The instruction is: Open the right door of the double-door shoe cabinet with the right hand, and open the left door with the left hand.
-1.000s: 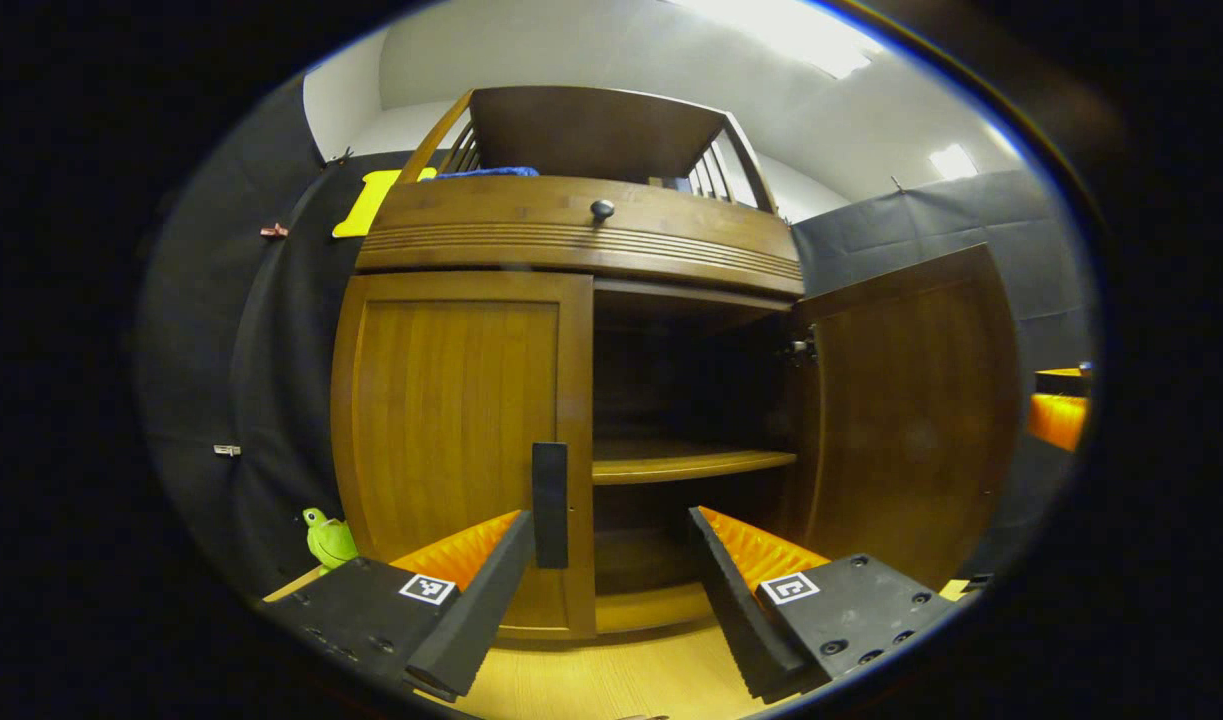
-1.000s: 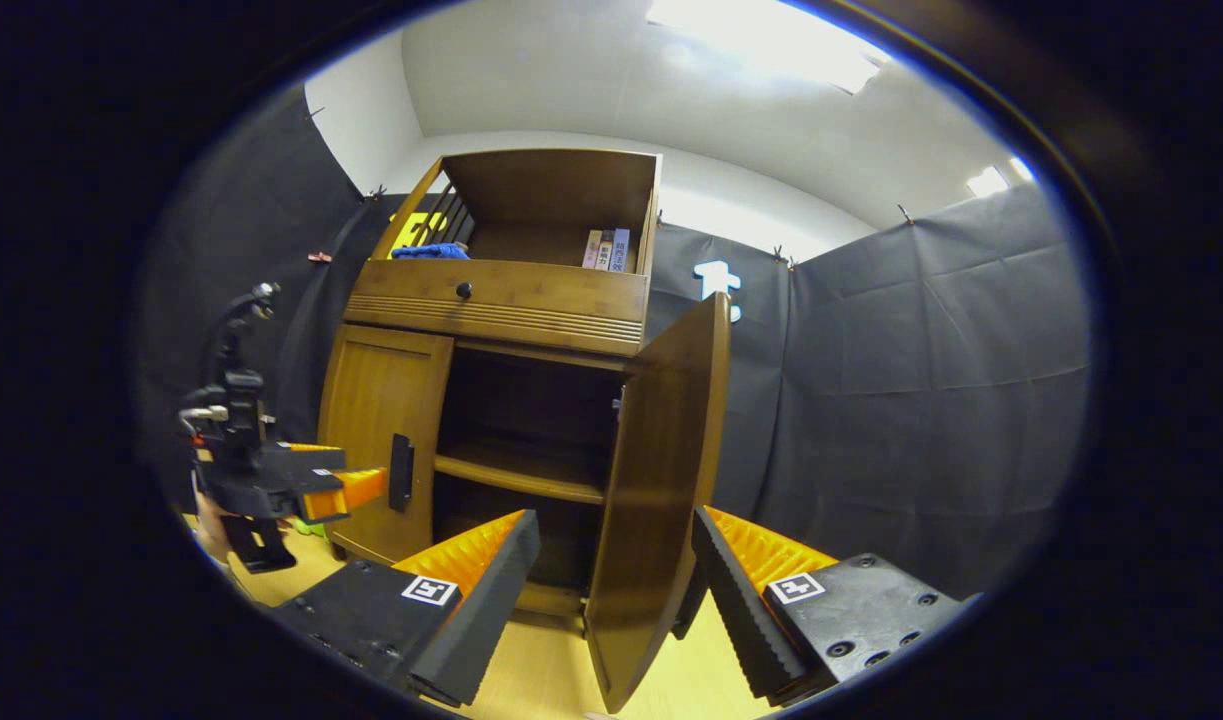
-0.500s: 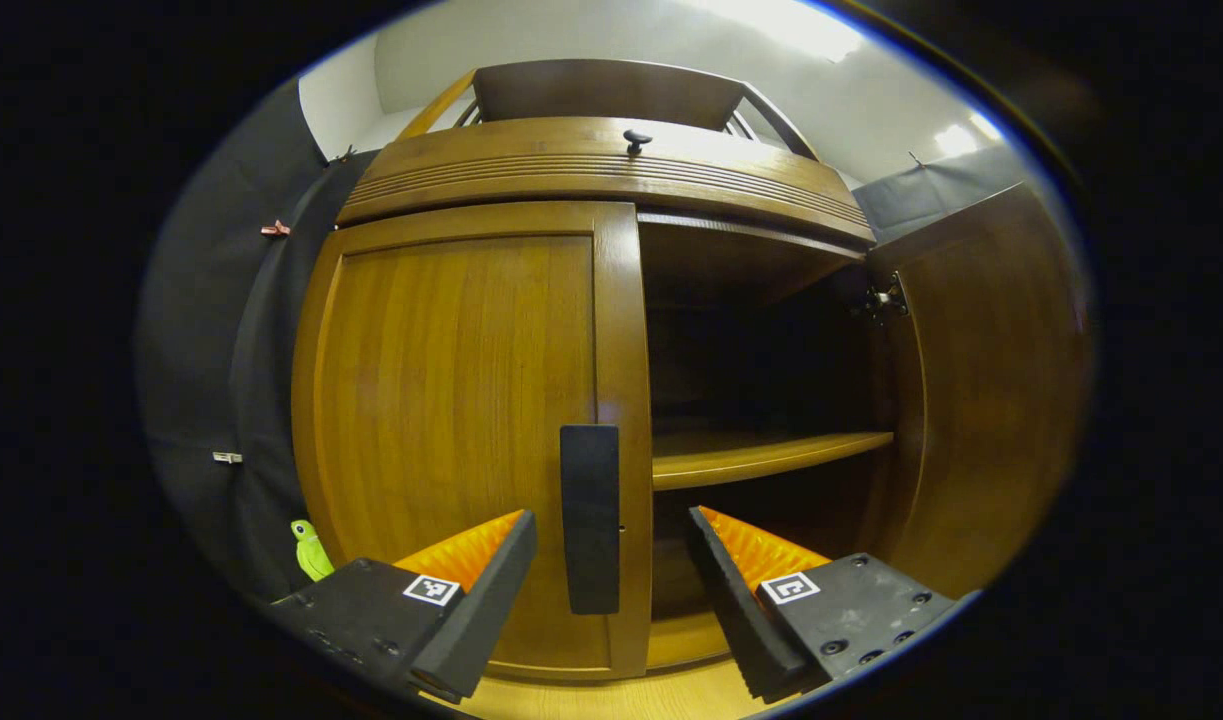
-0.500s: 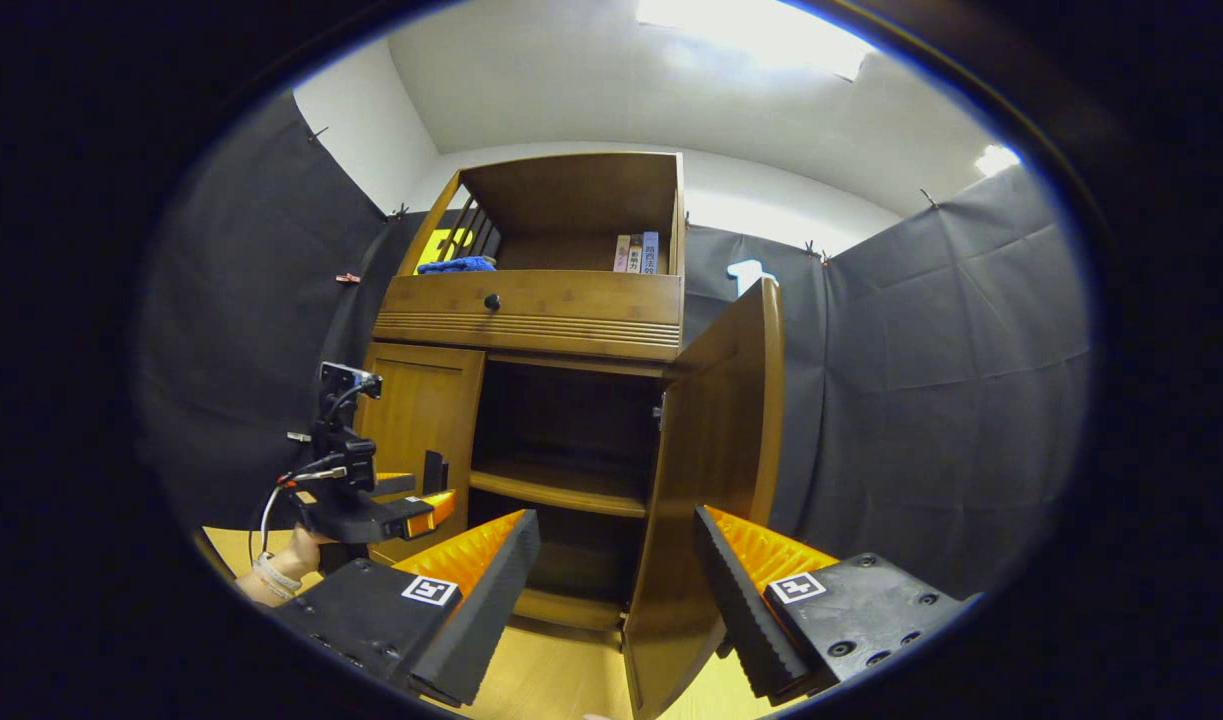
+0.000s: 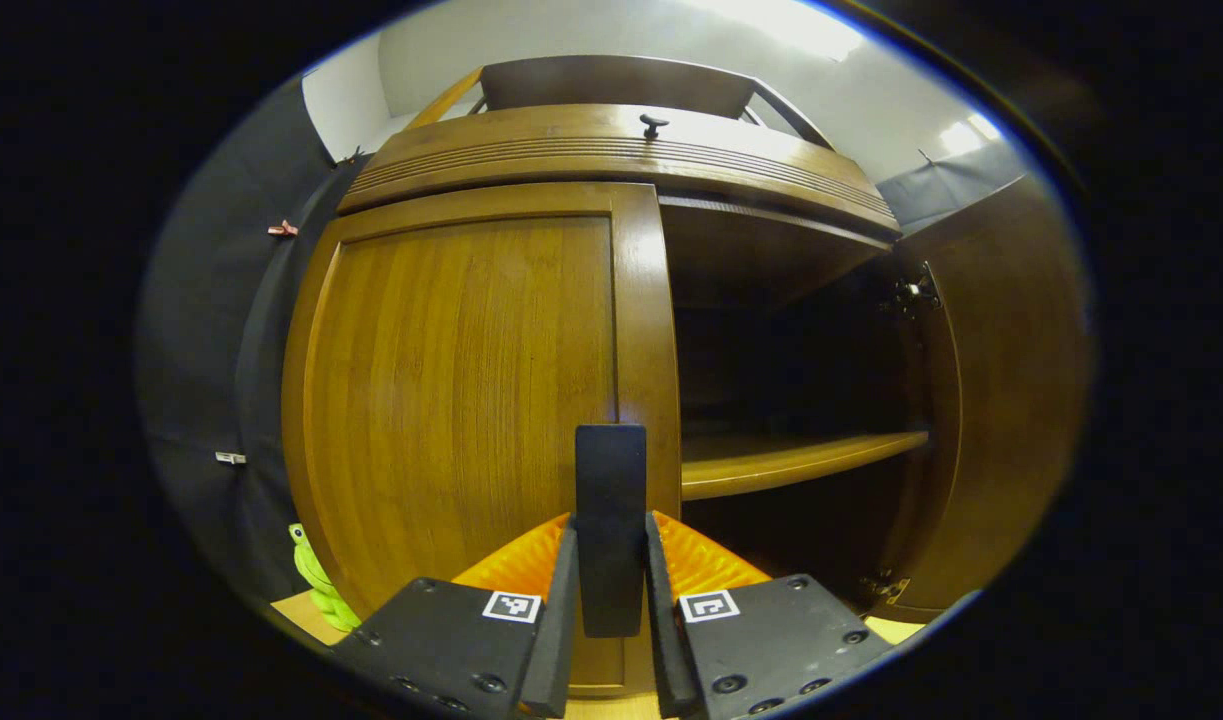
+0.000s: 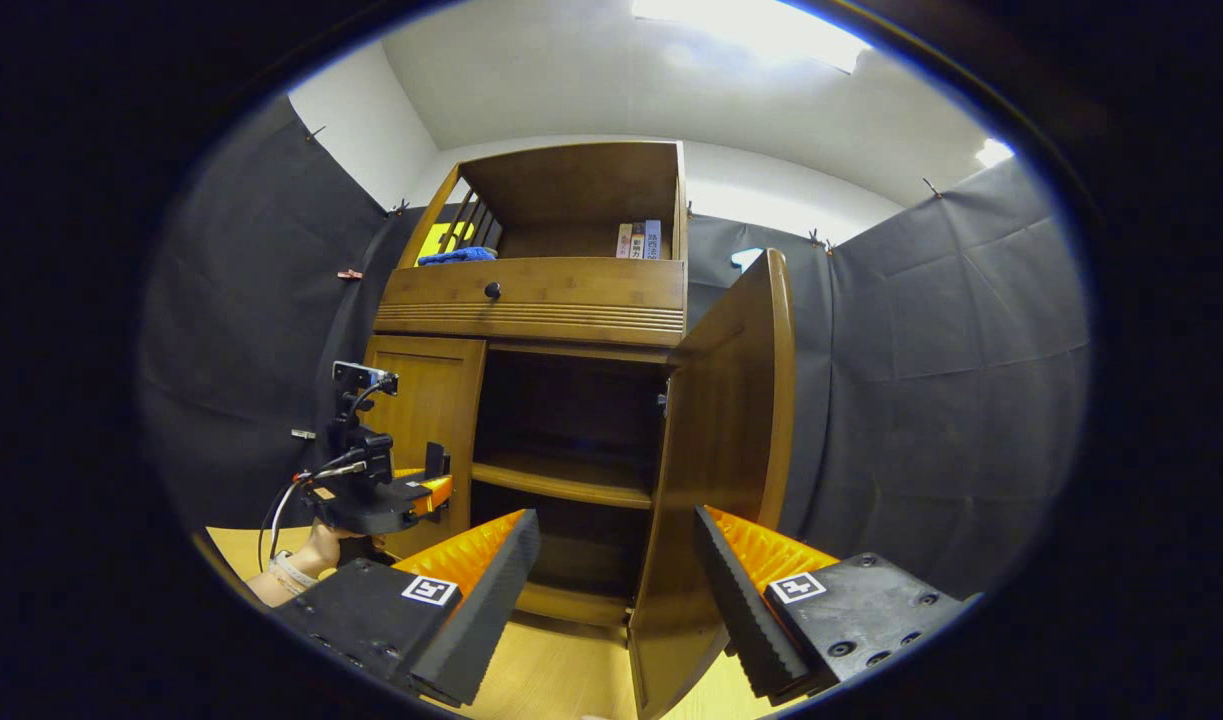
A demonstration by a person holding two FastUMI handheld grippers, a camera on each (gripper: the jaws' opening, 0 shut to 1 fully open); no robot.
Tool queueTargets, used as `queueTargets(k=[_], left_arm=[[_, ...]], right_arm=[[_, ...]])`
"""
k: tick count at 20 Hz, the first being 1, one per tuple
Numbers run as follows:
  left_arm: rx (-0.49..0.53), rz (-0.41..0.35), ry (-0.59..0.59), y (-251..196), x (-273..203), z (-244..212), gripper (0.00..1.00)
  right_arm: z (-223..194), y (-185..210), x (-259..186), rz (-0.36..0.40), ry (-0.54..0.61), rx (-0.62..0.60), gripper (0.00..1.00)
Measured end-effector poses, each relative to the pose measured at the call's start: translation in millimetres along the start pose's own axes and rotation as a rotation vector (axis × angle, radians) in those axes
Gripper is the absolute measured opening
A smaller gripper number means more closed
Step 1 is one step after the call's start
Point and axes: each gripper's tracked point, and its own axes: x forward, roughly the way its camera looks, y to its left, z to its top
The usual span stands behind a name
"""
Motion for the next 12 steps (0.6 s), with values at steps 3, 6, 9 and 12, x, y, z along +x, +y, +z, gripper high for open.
queueTargets(k=[3, 6, 9, 12], left_arm=[[-0.02, 0.0, 0.018, 0, -2, -1, 0.33], [-0.027, -0.003, 0.029, 0, -7, 0, 0.28], [-0.031, -0.024, 0.04, 1, -21, 1, 0.28], [-0.038, -0.054, 0.048, 6, -48, 4, 0.27]], right_arm=[[-3, 1, -2, 0.003, 0.012, 0.001, 0.97], [-4, 1, -7, 0.001, 0.023, 0.0, 0.97], [-2, 1, -15, -0.003, 0.032, 0.001, 0.96], [0, 5, -24, -0.002, 0.032, 0.007, 0.97]])
